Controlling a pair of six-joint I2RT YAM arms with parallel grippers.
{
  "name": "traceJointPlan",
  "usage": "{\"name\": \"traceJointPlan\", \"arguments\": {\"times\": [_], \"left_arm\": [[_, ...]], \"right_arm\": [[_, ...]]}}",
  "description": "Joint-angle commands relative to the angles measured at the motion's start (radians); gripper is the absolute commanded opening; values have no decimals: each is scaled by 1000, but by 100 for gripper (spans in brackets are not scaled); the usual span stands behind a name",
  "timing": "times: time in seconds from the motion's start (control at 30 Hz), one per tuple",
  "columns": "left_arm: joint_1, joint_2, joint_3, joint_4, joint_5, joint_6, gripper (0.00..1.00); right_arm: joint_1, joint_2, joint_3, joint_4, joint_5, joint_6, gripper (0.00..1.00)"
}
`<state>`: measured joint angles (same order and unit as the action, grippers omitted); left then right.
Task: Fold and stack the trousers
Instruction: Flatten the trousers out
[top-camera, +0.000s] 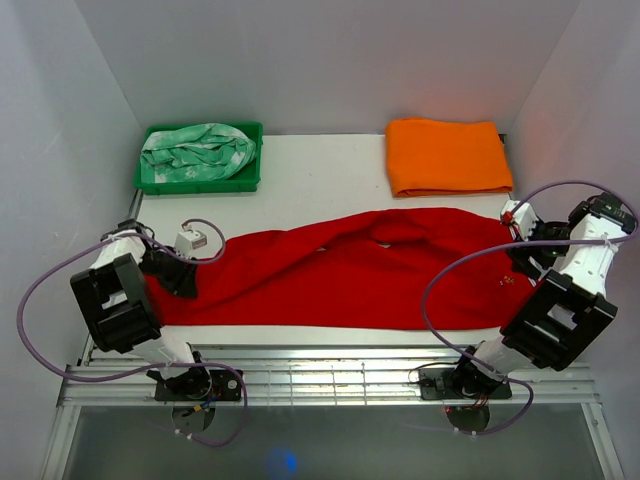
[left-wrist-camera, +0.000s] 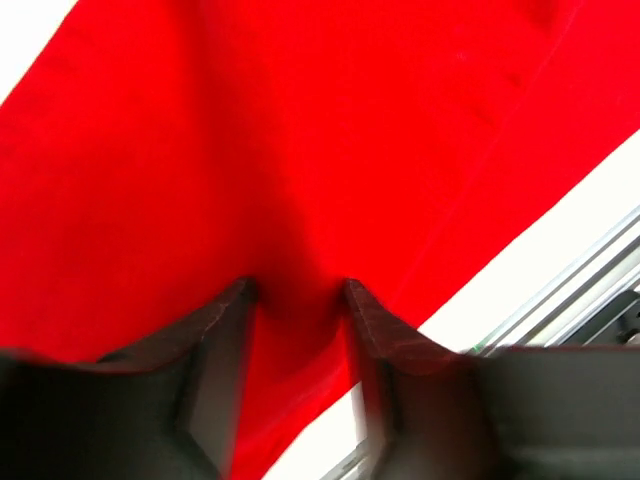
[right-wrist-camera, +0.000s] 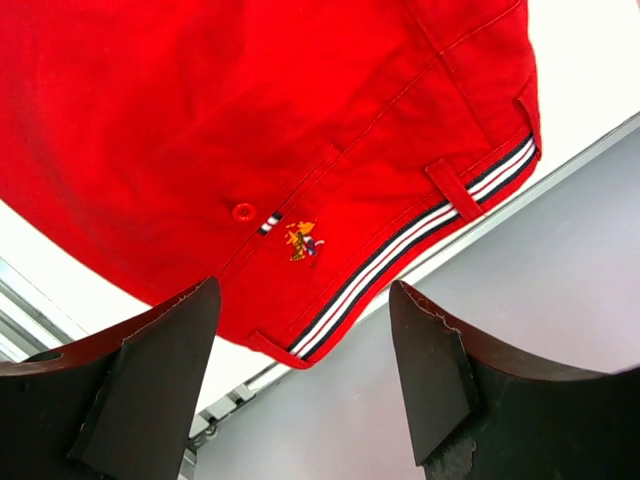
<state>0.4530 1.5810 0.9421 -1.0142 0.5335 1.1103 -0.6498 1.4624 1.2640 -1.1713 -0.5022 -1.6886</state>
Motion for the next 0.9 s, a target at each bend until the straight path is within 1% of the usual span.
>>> {"name": "traceJointPlan", "arguments": {"times": [0.0,0.03,0.07,0.1,0.17,0.23,0.33,0.4,0.43,0.5,0.53,0.57,0.6,0.63,0.67,0.73,0.77,0.8,0.83,0.87], "left_arm": [[-10,-32,35,36,77,-59,23],[-8,-32,35,22,80,-60,15],[-10,-39,70,3,85,-58,5],[-10,-59,93,-16,95,-58,0],[-10,-78,144,-93,106,-60,0],[-10,-110,234,-162,120,-66,0],[-10,-121,375,-217,122,-107,0],[-10,-99,450,-222,108,-144,0],[-10,-58,522,-222,96,-177,0],[-10,0,593,-210,85,-231,0],[-11,37,665,-198,80,-262,0],[-13,125,702,-192,74,-321,0],[-14,175,740,-182,71,-357,0],[-19,225,821,-161,69,-391,0],[-22,337,868,-152,53,-462,0],[-30,459,970,-144,43,-538,6],[-30,518,1083,-150,43,-570,9],[-30,621,1134,-153,36,-620,12],[-31,660,1179,-170,34,-629,16],[-33,684,1222,-175,43,-626,17]], "right_arm": [[6,6,43,2,-56,32,72],[6,6,43,7,-56,32,72],[6,6,44,7,-58,33,71],[6,7,44,9,-59,35,71],[4,9,46,22,-62,36,69],[4,10,49,35,-65,44,68],[4,22,61,50,-78,53,68],[4,33,86,58,-85,63,68],[4,45,97,62,-88,73,67],[7,59,133,79,-96,92,68],[7,78,147,85,-98,102,68],[10,87,172,91,-95,119,68],[13,95,182,97,-93,131,68],[18,107,190,114,-91,145,68],[27,114,198,122,-81,164,68],[41,121,202,153,-69,187,69],[56,122,201,165,-59,197,70],[67,121,195,179,-44,225,70],[75,121,184,185,-38,233,70],[91,119,176,185,-30,236,71]]}}
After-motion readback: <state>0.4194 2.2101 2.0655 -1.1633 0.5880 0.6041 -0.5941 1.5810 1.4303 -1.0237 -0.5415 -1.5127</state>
